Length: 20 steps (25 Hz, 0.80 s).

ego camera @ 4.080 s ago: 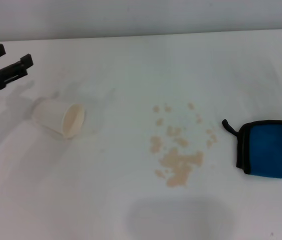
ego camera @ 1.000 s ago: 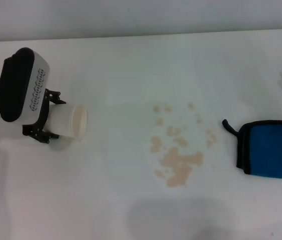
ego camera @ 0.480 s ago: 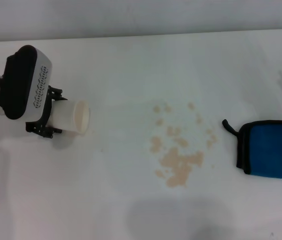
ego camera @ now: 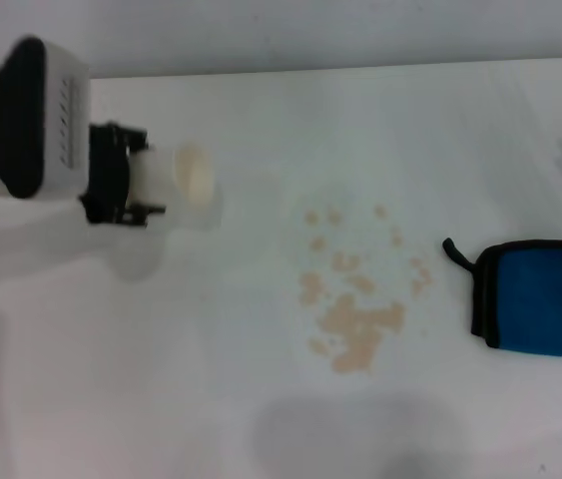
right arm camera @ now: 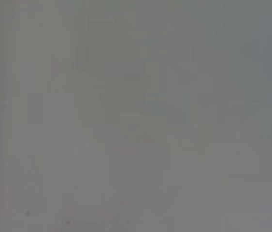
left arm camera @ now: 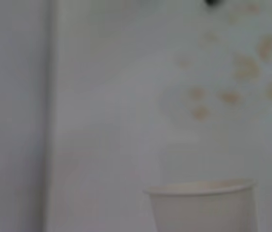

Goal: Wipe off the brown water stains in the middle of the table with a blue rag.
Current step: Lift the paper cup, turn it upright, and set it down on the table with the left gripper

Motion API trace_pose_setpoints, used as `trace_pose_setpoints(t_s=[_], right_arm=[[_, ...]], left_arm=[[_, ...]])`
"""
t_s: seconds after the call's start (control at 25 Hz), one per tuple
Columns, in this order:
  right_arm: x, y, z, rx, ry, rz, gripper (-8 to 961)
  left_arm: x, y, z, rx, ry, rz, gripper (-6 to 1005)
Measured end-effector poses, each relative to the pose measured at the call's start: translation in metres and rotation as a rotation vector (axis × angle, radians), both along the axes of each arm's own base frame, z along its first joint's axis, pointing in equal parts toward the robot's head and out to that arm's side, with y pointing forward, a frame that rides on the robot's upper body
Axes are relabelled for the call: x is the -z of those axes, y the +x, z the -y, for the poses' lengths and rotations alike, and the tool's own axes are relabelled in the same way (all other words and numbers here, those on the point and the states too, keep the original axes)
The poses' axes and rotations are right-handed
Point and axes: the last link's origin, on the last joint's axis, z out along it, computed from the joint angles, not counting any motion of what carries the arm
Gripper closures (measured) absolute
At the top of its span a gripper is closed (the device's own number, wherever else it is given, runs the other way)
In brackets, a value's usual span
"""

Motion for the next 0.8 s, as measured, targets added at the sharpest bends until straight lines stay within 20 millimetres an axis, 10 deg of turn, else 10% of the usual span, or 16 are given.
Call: trace_pose_setpoints(t_s=[0.4, 0.8], right_arm=[[-0.009, -0.001, 0.0, -0.034, -0.016, 0.064, 95], [-0.022, 0.001, 0.008, -0.072, -0.014, 0.13, 96]], left_arm=[[-0.027, 0.004, 0.031, -0.09, 0.134, 0.551, 338], [-0.022, -0.048, 0.089, -0.224, 0.282, 1.013, 342]])
